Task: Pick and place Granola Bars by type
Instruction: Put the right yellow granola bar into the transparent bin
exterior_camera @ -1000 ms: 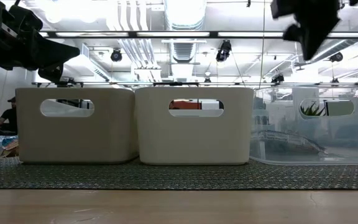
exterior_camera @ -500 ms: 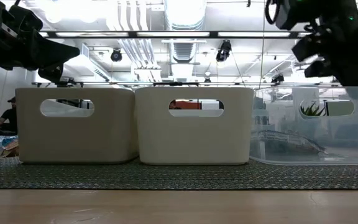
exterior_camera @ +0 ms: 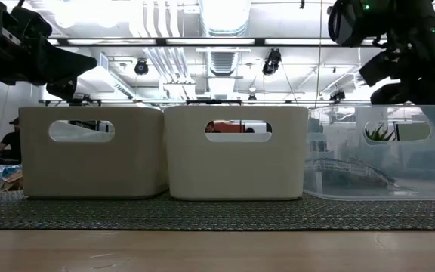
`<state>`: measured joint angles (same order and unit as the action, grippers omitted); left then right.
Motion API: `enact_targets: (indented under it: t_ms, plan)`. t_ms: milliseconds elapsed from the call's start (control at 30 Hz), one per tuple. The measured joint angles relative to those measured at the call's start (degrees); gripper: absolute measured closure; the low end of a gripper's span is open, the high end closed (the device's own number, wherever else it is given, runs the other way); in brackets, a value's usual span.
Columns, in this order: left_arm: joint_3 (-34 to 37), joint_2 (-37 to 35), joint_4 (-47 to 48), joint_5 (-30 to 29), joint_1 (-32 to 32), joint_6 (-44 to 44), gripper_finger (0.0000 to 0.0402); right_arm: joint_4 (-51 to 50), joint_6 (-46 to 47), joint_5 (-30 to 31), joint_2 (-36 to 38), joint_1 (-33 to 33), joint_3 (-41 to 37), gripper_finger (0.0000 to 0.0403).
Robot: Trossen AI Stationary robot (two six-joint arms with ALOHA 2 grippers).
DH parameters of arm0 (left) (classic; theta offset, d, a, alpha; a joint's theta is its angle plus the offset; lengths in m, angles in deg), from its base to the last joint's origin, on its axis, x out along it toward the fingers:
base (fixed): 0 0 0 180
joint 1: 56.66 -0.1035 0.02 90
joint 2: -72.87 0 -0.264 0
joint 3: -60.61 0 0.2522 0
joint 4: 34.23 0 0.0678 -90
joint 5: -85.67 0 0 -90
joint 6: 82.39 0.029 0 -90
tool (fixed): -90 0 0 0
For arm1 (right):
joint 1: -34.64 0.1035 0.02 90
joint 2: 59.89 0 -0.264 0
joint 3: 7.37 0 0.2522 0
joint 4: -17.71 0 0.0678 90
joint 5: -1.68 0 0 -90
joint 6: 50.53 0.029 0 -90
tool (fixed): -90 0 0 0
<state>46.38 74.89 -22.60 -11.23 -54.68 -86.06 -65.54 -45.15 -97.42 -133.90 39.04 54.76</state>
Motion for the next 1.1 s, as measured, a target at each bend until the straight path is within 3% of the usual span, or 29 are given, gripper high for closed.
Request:
enact_targets:
  t_ms: [800,1100]
  plan:
    - [0.00,0.00,0.00,0.00,0.00,0.00,0.0402,6.01,-0.06,-0.42,-4.86,8.65,-1.15,0.0394]
    - [0.01,0.00,0.00,0.00,0.00,-0.01,0.0402,7.46,2.27,-0.38,-2.60,11.41,-4.08,0.0394]
